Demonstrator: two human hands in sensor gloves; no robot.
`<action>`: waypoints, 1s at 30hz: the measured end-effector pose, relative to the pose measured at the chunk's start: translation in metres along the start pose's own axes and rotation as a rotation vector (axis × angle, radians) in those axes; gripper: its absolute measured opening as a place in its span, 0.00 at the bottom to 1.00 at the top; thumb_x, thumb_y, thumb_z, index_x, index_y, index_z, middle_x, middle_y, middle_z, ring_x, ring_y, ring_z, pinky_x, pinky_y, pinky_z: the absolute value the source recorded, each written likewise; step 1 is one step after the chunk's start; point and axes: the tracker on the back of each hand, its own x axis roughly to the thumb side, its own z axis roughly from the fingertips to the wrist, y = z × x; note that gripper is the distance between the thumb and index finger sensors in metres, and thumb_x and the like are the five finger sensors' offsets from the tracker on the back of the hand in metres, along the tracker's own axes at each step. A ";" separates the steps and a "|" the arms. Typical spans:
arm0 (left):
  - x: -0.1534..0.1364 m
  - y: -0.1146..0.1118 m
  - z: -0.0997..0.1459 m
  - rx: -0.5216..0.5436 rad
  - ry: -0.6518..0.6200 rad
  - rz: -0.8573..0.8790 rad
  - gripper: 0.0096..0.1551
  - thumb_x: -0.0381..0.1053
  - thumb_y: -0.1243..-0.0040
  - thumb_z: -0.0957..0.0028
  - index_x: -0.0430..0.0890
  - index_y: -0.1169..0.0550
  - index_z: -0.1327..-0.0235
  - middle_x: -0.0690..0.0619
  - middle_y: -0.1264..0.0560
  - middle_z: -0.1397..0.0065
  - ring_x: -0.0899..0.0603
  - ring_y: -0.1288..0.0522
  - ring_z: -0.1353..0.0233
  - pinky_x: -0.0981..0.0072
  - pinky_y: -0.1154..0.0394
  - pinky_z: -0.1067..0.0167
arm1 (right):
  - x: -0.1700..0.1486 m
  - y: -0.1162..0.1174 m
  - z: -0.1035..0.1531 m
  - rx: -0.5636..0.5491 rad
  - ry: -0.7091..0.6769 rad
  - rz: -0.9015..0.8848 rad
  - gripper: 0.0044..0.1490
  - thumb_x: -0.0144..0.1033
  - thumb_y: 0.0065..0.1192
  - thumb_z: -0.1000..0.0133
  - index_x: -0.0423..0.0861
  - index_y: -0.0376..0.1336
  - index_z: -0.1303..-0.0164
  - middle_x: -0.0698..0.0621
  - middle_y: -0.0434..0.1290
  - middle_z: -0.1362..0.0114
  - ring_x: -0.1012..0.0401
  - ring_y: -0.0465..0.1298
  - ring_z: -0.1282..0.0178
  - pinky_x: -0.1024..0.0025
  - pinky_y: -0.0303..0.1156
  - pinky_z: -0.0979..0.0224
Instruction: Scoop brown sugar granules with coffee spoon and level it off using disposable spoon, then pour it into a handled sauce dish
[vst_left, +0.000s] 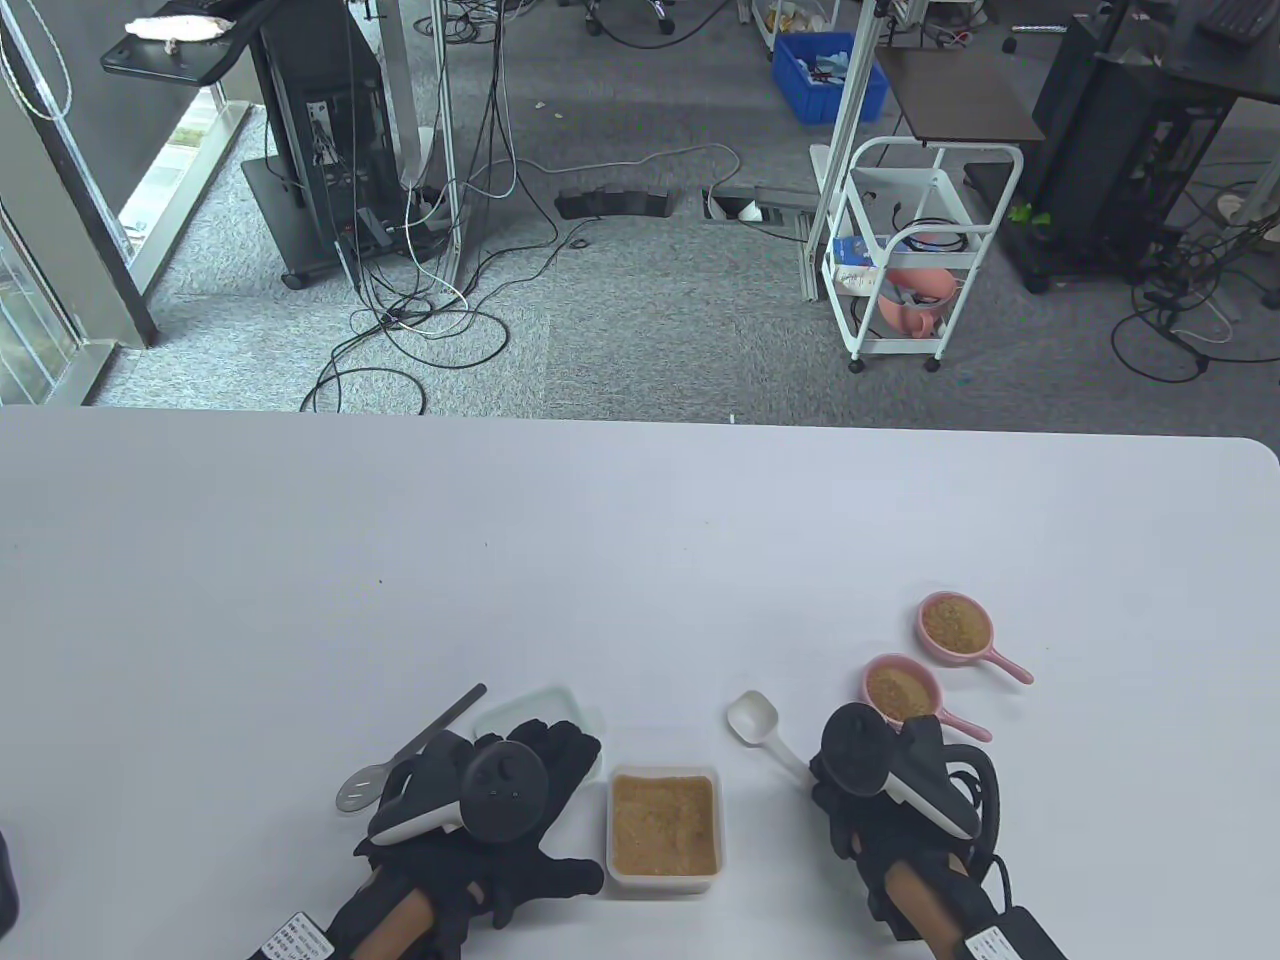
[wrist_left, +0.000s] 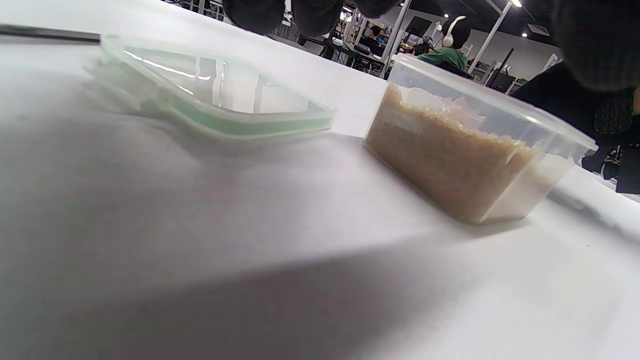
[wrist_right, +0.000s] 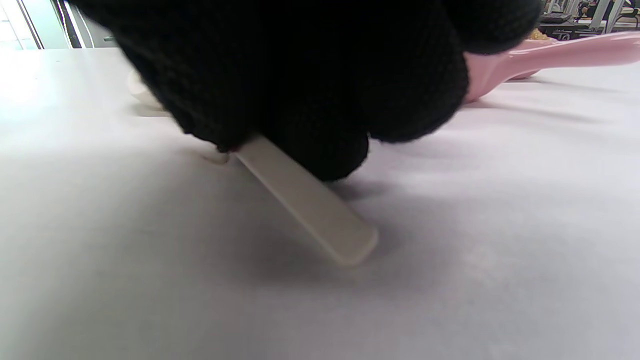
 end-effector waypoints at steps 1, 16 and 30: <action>0.000 0.000 0.000 0.000 0.000 0.000 0.68 0.88 0.49 0.63 0.58 0.56 0.15 0.53 0.54 0.10 0.34 0.50 0.10 0.35 0.51 0.20 | 0.000 0.000 0.000 0.001 0.002 0.002 0.25 0.38 0.79 0.52 0.46 0.80 0.45 0.46 0.84 0.50 0.48 0.82 0.54 0.42 0.68 0.37; -0.002 0.001 0.001 0.011 -0.001 0.003 0.68 0.88 0.49 0.63 0.58 0.56 0.15 0.54 0.54 0.10 0.34 0.50 0.10 0.36 0.51 0.20 | -0.006 -0.004 0.001 0.005 0.020 0.002 0.27 0.40 0.77 0.51 0.46 0.78 0.41 0.45 0.83 0.46 0.47 0.81 0.50 0.42 0.66 0.34; -0.015 0.014 0.008 0.097 0.062 -0.006 0.68 0.88 0.47 0.63 0.57 0.55 0.15 0.54 0.54 0.10 0.35 0.50 0.09 0.38 0.50 0.19 | -0.023 -0.038 0.023 -0.174 -0.009 -0.227 0.39 0.47 0.75 0.50 0.51 0.68 0.26 0.46 0.74 0.29 0.45 0.74 0.31 0.42 0.56 0.22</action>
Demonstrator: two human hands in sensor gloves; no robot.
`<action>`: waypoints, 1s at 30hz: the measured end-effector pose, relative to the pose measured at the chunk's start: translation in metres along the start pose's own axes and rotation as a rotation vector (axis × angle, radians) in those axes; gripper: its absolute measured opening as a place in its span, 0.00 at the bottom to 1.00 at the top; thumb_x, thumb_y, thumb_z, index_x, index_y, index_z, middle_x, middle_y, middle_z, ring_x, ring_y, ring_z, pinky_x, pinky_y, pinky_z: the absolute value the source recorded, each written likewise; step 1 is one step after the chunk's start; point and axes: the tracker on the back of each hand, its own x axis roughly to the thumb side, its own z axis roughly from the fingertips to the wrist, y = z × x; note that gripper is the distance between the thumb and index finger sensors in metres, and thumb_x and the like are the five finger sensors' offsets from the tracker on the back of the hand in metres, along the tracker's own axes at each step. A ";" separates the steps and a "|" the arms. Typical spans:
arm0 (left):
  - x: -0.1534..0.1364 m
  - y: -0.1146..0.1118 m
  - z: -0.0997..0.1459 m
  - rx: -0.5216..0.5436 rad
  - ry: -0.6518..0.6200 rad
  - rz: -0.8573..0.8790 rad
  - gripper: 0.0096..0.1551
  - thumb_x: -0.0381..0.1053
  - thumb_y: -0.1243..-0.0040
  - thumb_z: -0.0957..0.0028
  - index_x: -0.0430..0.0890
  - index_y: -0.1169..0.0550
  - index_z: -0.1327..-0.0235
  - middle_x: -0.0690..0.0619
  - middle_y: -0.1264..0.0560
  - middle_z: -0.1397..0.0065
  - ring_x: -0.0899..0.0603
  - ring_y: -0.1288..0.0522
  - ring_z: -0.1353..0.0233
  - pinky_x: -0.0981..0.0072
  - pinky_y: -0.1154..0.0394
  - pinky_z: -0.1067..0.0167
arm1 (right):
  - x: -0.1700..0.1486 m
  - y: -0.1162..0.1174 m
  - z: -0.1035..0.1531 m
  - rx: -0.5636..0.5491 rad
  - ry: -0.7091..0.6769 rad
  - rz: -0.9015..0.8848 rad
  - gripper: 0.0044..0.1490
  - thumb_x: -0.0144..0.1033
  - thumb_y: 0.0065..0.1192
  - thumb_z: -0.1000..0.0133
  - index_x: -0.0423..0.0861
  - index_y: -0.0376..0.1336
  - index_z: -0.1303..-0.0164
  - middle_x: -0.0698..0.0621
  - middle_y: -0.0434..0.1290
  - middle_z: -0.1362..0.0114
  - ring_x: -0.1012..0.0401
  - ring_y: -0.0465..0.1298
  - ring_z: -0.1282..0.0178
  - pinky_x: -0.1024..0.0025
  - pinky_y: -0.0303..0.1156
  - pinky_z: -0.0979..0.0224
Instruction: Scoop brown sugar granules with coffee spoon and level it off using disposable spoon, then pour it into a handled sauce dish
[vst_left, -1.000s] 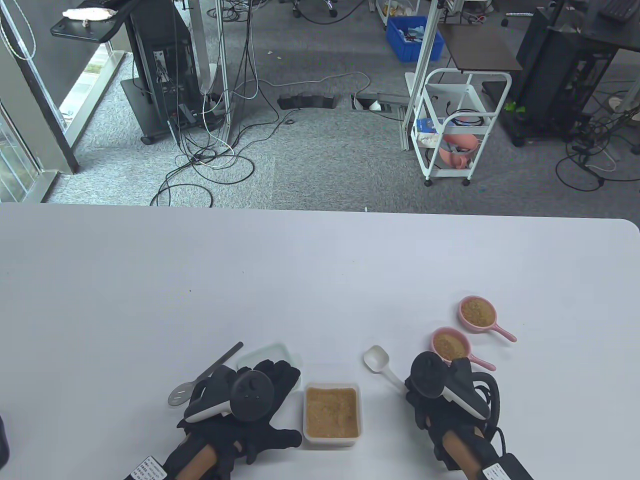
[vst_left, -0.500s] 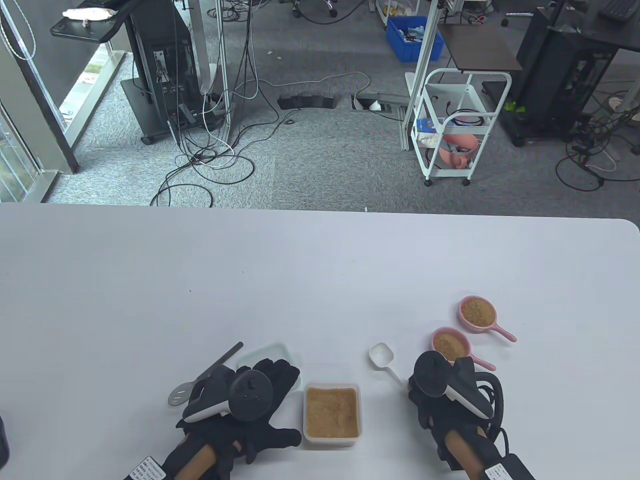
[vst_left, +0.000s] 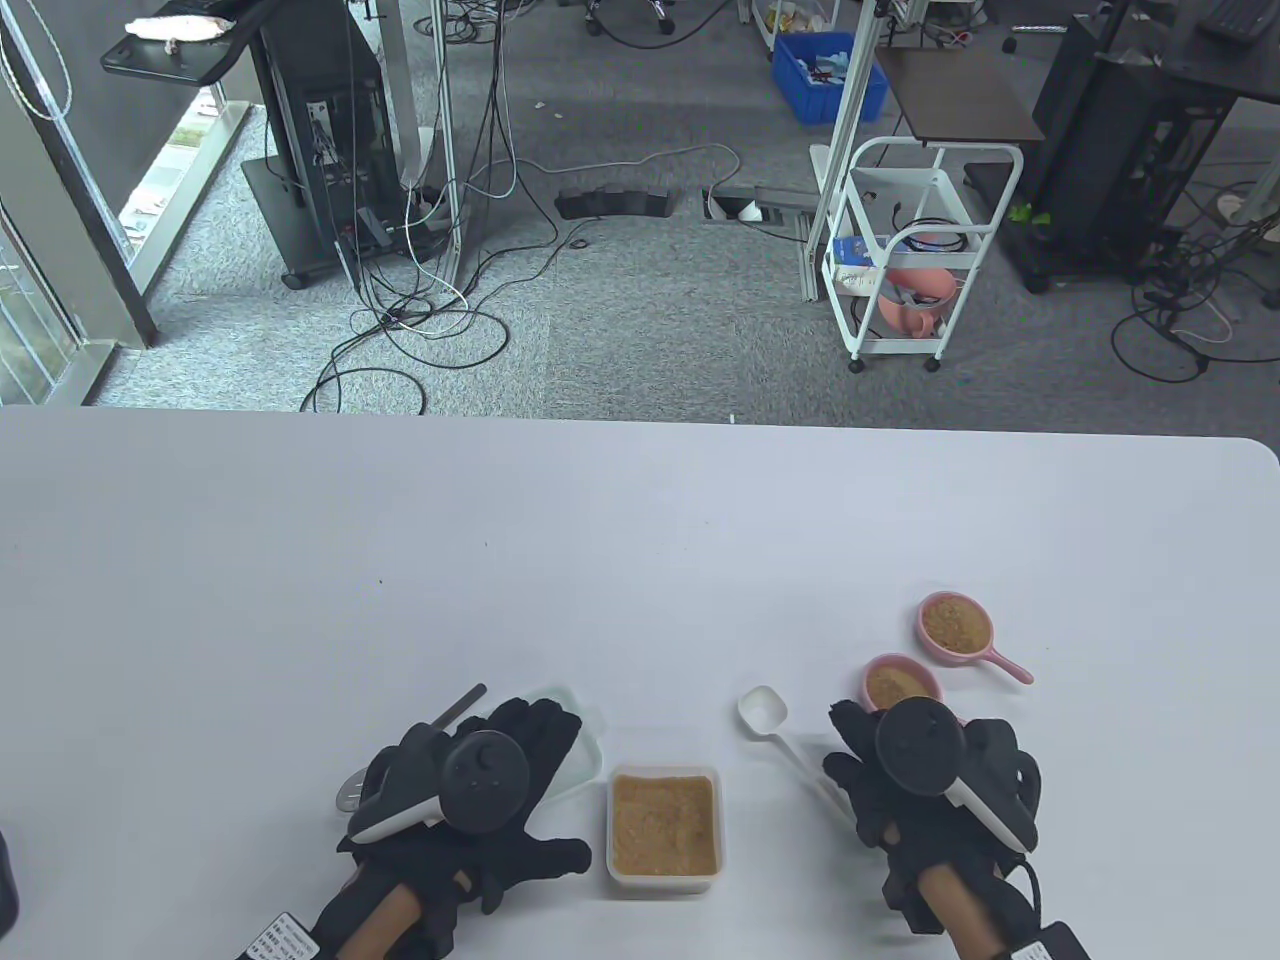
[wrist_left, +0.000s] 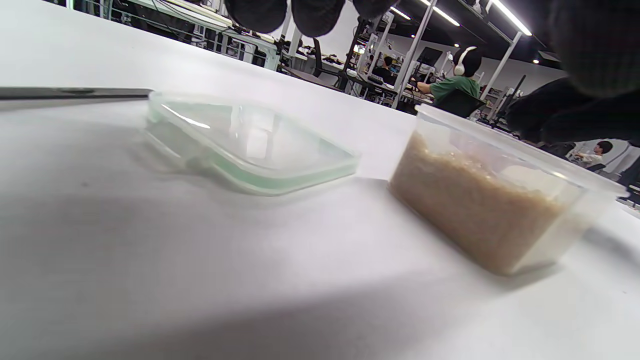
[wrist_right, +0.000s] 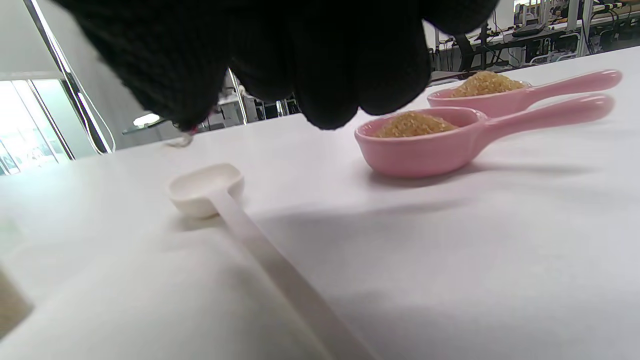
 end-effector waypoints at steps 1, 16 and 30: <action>-0.003 0.001 0.000 0.008 0.012 0.000 0.69 0.88 0.47 0.63 0.57 0.55 0.15 0.54 0.53 0.10 0.35 0.50 0.09 0.38 0.50 0.19 | 0.001 -0.003 0.002 -0.017 -0.013 -0.032 0.39 0.48 0.74 0.49 0.51 0.68 0.26 0.46 0.73 0.28 0.46 0.73 0.29 0.43 0.55 0.22; -0.012 0.015 0.007 0.094 -0.006 0.076 0.69 0.89 0.46 0.65 0.58 0.53 0.15 0.55 0.52 0.10 0.39 0.51 0.09 0.47 0.50 0.17 | 0.025 0.001 0.008 0.067 -0.370 -0.351 0.51 0.60 0.72 0.52 0.56 0.57 0.18 0.51 0.56 0.14 0.49 0.54 0.12 0.50 0.45 0.16; -0.017 0.009 0.002 0.087 0.030 0.051 0.70 0.88 0.44 0.66 0.58 0.53 0.15 0.55 0.53 0.10 0.39 0.51 0.08 0.45 0.52 0.17 | 0.038 0.028 0.006 0.307 -0.453 -0.329 0.69 0.75 0.67 0.59 0.62 0.36 0.17 0.58 0.34 0.12 0.56 0.28 0.12 0.57 0.21 0.20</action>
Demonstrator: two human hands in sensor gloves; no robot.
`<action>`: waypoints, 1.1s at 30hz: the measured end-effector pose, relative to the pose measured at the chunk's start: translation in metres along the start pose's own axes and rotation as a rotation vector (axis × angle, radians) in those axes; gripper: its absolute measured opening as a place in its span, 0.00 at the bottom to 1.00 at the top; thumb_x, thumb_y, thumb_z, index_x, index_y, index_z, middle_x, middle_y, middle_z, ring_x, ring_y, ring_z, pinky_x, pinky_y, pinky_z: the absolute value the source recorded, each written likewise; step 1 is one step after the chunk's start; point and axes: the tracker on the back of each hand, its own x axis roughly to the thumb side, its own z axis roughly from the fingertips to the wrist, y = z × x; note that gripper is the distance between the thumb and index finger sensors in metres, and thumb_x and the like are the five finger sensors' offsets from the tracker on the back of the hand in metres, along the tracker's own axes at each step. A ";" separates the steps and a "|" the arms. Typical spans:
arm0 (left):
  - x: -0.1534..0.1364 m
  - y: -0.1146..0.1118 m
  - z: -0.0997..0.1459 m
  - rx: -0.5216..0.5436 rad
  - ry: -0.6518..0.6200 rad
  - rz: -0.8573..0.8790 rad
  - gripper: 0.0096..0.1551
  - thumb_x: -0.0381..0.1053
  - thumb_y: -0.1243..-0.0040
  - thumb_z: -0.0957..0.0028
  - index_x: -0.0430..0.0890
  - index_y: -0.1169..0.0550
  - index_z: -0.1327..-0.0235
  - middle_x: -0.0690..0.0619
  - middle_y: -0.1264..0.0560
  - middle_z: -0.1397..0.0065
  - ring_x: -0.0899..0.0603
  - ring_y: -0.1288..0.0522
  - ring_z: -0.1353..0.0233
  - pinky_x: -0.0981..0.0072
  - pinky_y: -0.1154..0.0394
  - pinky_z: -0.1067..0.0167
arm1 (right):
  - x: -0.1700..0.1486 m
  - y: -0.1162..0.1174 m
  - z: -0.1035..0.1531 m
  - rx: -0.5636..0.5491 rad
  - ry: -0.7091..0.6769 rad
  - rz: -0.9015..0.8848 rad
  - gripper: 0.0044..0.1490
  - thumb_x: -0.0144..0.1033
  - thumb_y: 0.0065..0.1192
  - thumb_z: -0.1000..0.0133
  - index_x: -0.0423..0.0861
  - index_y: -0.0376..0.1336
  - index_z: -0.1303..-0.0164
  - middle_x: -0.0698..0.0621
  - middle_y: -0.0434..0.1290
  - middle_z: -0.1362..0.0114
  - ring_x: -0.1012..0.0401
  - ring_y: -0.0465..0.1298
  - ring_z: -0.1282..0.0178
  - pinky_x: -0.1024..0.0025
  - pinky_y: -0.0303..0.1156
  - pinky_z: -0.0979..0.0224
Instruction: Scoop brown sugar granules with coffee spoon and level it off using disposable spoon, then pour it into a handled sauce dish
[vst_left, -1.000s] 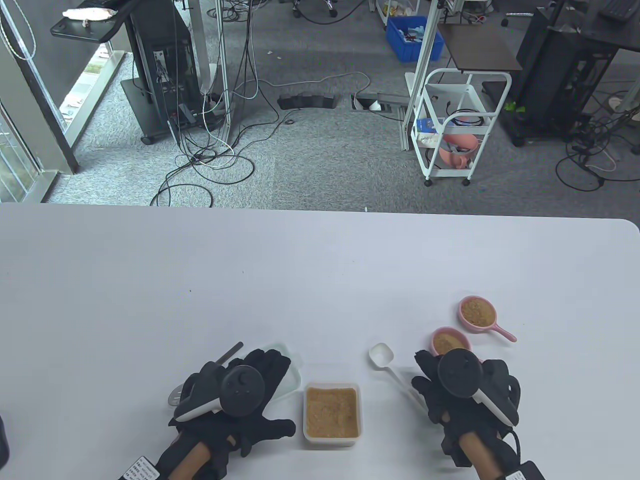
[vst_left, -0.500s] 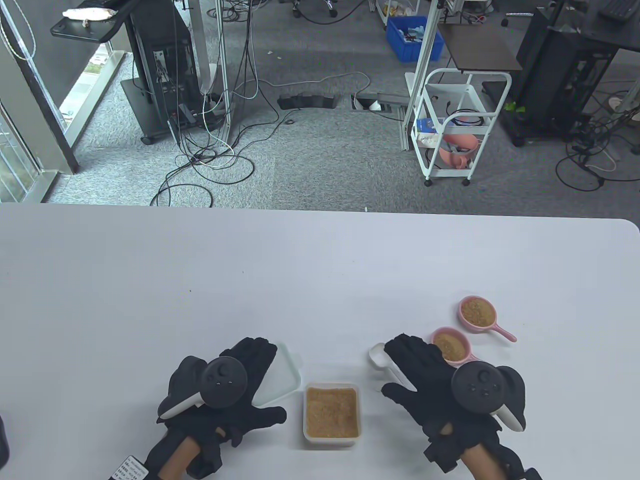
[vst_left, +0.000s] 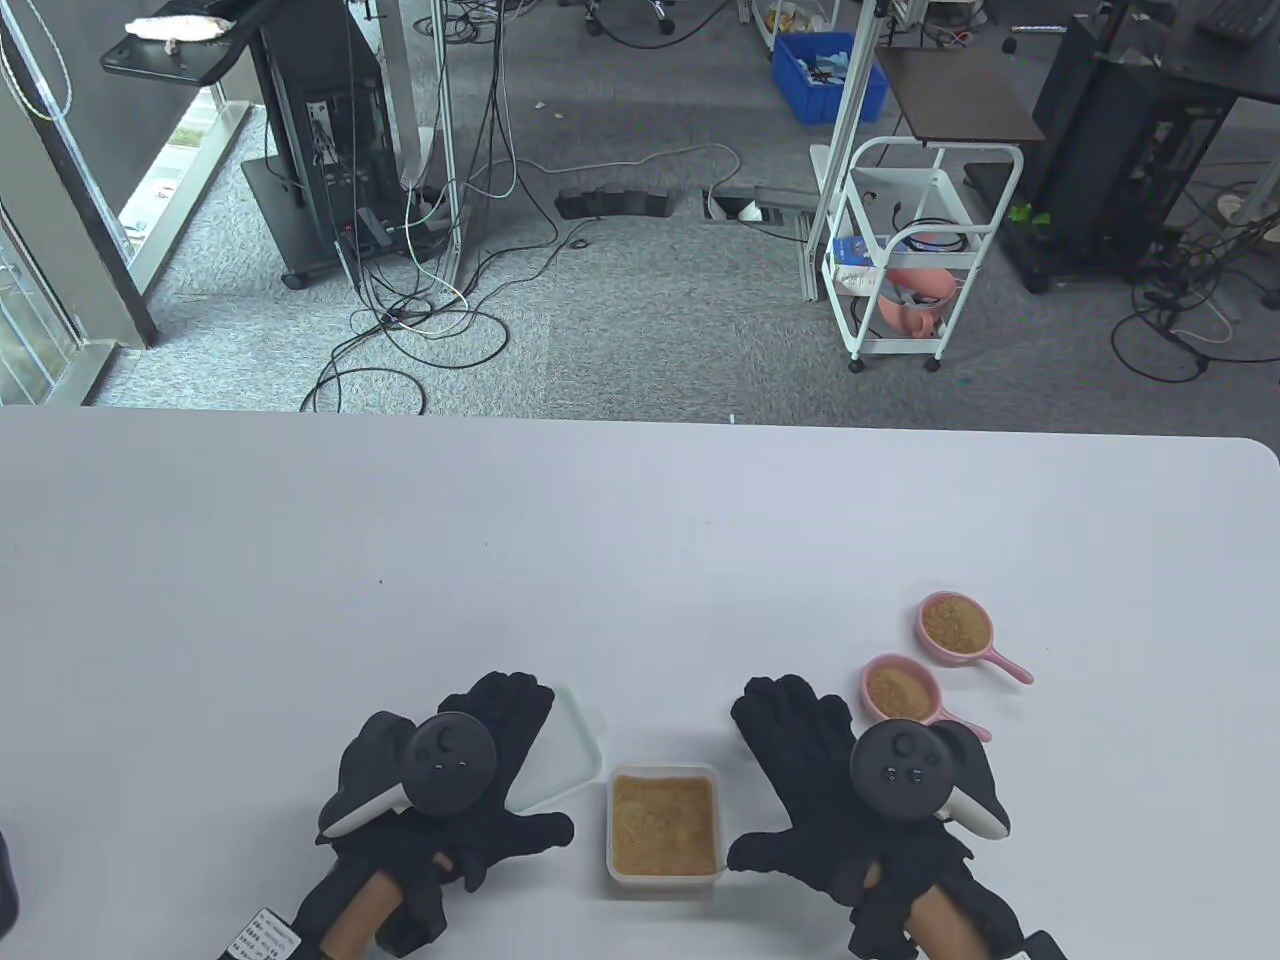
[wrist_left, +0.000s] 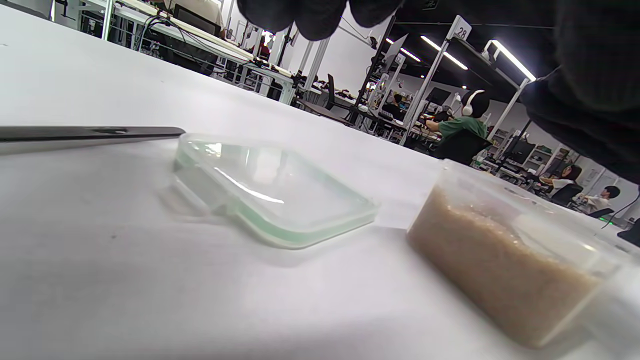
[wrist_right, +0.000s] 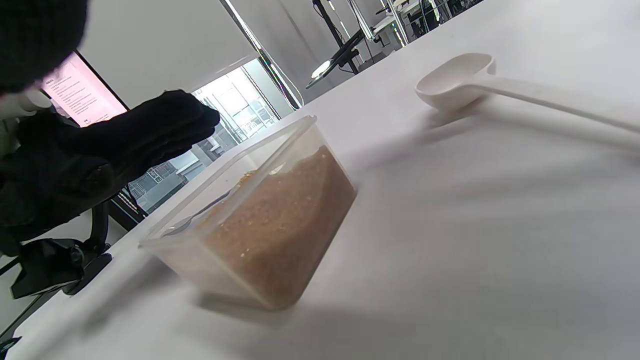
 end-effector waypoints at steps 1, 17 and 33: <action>-0.001 -0.001 -0.002 -0.006 0.010 -0.012 0.70 0.88 0.43 0.66 0.57 0.53 0.15 0.55 0.53 0.10 0.38 0.51 0.08 0.45 0.52 0.17 | 0.000 0.000 0.000 0.005 0.000 0.007 0.69 0.75 0.67 0.59 0.62 0.36 0.17 0.58 0.33 0.12 0.56 0.28 0.12 0.57 0.21 0.20; -0.023 -0.026 -0.031 -0.088 0.211 -0.186 0.73 0.88 0.40 0.69 0.58 0.52 0.14 0.55 0.50 0.09 0.39 0.51 0.08 0.41 0.54 0.17 | 0.002 0.003 -0.001 0.023 0.012 0.031 0.69 0.74 0.67 0.58 0.61 0.36 0.16 0.57 0.33 0.12 0.56 0.28 0.12 0.57 0.20 0.20; -0.024 -0.043 -0.043 -0.139 0.255 -0.241 0.73 0.88 0.40 0.68 0.57 0.53 0.15 0.54 0.49 0.10 0.38 0.50 0.08 0.40 0.54 0.16 | 0.003 0.006 -0.004 0.041 0.019 0.050 0.68 0.73 0.67 0.57 0.60 0.36 0.16 0.56 0.34 0.11 0.55 0.28 0.11 0.56 0.20 0.20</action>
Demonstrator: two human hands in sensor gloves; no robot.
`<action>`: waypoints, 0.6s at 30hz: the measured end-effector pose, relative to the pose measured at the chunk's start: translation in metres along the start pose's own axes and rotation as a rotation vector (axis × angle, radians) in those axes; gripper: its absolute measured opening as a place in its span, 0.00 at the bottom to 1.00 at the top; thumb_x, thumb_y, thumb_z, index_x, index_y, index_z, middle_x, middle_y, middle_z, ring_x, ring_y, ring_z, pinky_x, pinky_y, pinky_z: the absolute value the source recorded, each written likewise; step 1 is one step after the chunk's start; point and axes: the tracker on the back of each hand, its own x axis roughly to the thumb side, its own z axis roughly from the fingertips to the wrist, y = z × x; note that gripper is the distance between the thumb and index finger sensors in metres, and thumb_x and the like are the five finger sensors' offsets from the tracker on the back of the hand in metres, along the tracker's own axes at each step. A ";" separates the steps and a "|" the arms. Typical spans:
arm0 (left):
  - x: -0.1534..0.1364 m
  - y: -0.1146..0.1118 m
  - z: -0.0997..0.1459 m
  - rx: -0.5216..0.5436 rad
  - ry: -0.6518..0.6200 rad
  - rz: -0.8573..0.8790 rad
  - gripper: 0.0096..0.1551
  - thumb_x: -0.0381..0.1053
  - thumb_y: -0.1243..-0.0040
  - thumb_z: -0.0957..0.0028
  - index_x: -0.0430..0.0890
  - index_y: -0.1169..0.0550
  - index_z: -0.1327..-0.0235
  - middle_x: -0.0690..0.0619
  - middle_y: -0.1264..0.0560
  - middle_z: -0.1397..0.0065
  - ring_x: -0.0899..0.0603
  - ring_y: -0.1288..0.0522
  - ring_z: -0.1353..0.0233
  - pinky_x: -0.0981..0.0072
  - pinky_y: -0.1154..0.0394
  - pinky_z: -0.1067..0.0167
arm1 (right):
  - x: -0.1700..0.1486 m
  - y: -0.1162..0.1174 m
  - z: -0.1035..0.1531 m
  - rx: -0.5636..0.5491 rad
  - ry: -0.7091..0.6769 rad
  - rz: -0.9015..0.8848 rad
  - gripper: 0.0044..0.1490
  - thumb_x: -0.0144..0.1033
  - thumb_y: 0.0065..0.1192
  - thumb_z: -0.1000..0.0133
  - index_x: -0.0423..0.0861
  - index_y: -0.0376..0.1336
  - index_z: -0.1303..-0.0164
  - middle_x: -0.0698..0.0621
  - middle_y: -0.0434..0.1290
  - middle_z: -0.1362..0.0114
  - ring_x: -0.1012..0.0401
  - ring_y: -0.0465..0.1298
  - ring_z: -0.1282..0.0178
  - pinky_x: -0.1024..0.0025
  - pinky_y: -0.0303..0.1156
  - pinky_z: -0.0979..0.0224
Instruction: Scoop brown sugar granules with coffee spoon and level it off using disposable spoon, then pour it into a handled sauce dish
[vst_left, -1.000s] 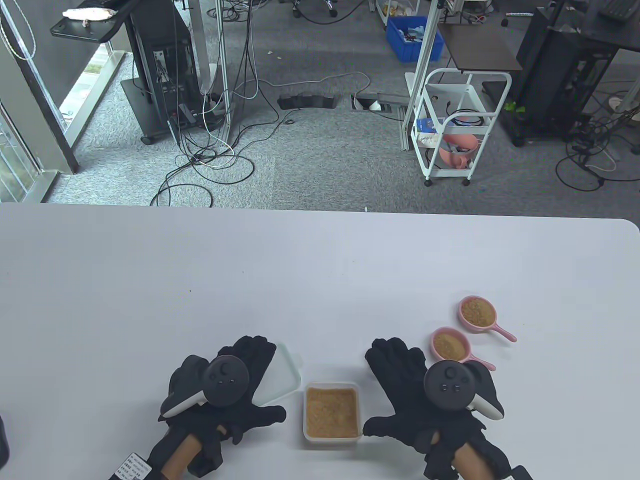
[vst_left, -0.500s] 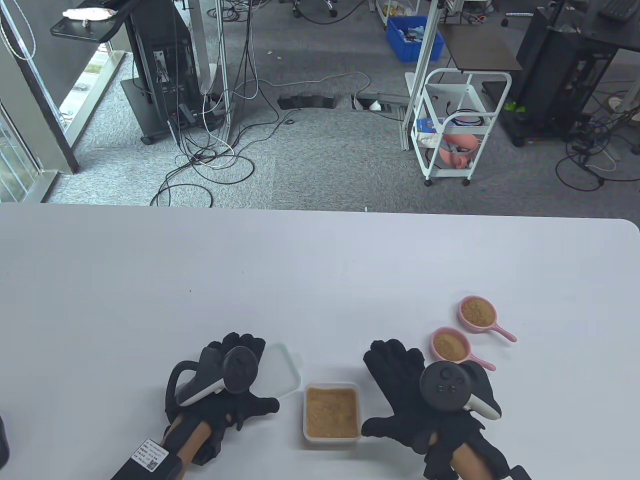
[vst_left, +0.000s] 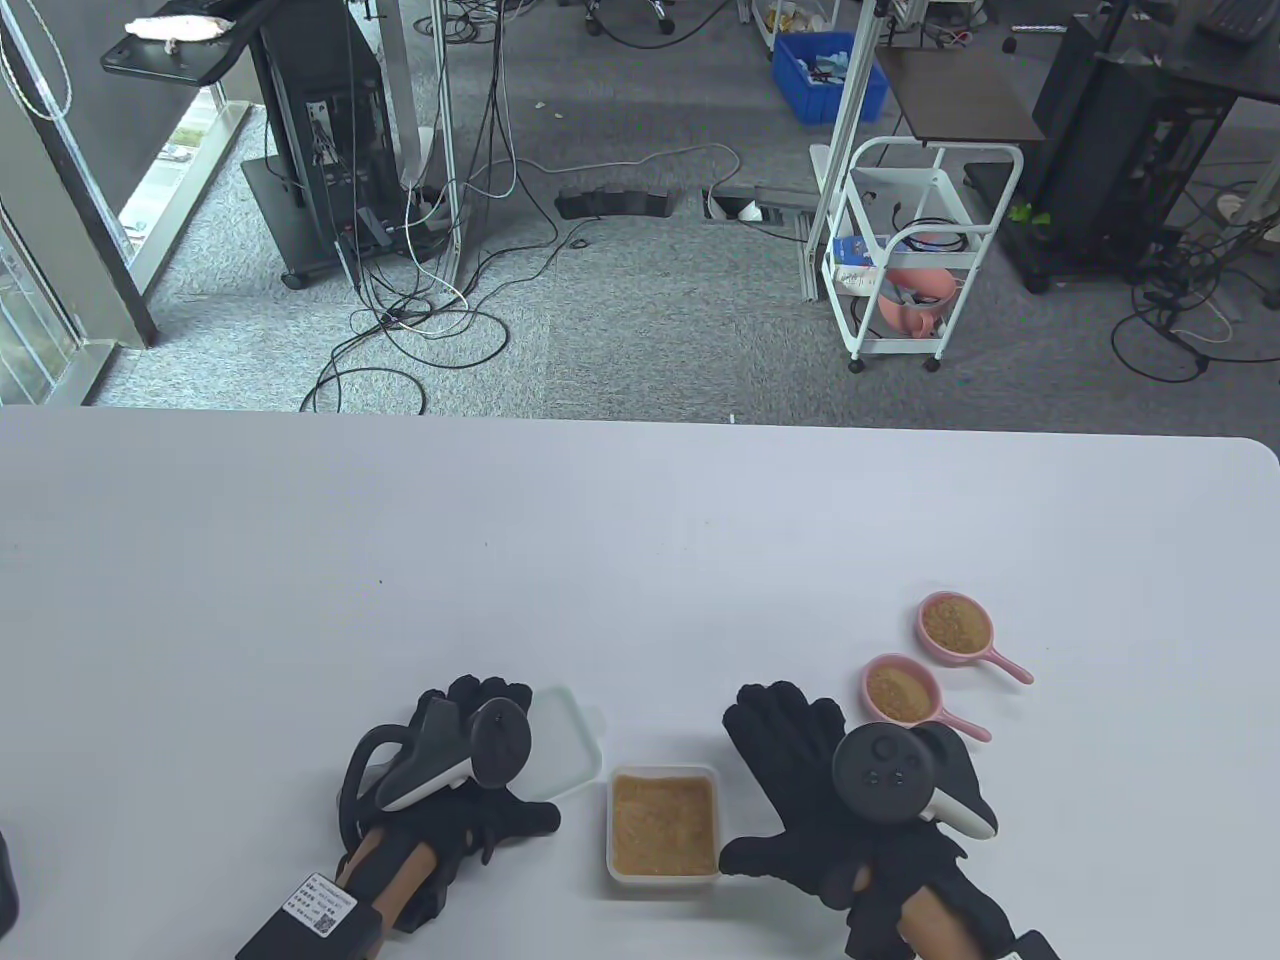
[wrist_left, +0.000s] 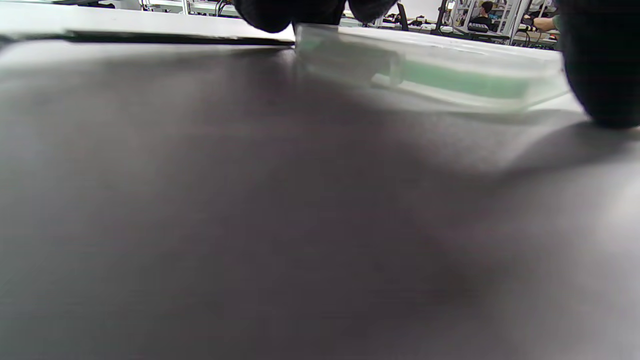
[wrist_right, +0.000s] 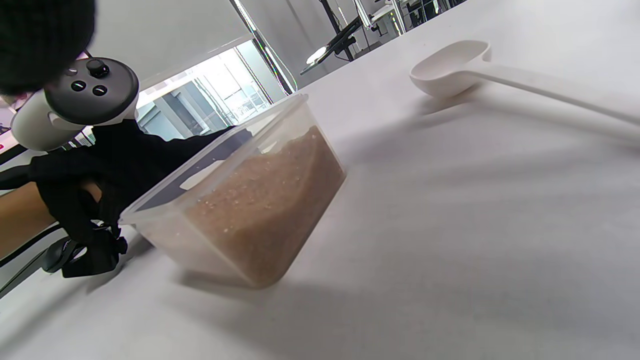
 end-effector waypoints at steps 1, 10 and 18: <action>0.000 0.000 0.000 0.000 0.000 0.000 0.73 0.88 0.40 0.68 0.57 0.53 0.15 0.54 0.49 0.10 0.38 0.50 0.08 0.40 0.54 0.16 | 0.000 0.000 0.000 0.001 0.000 0.000 0.68 0.73 0.67 0.57 0.60 0.36 0.16 0.56 0.34 0.11 0.55 0.28 0.11 0.56 0.20 0.20; 0.002 0.002 0.000 0.041 -0.009 0.033 0.71 0.83 0.35 0.66 0.57 0.51 0.14 0.55 0.46 0.10 0.39 0.45 0.09 0.41 0.52 0.16 | 0.000 0.001 -0.001 0.006 0.008 0.006 0.68 0.73 0.67 0.57 0.59 0.37 0.16 0.56 0.34 0.11 0.55 0.28 0.11 0.56 0.20 0.20; 0.005 0.002 0.002 0.087 -0.022 0.004 0.71 0.84 0.35 0.67 0.56 0.48 0.14 0.55 0.43 0.11 0.40 0.41 0.10 0.42 0.51 0.14 | -0.001 0.001 -0.001 0.008 0.013 0.007 0.68 0.73 0.67 0.57 0.59 0.37 0.16 0.56 0.34 0.11 0.54 0.29 0.11 0.55 0.20 0.20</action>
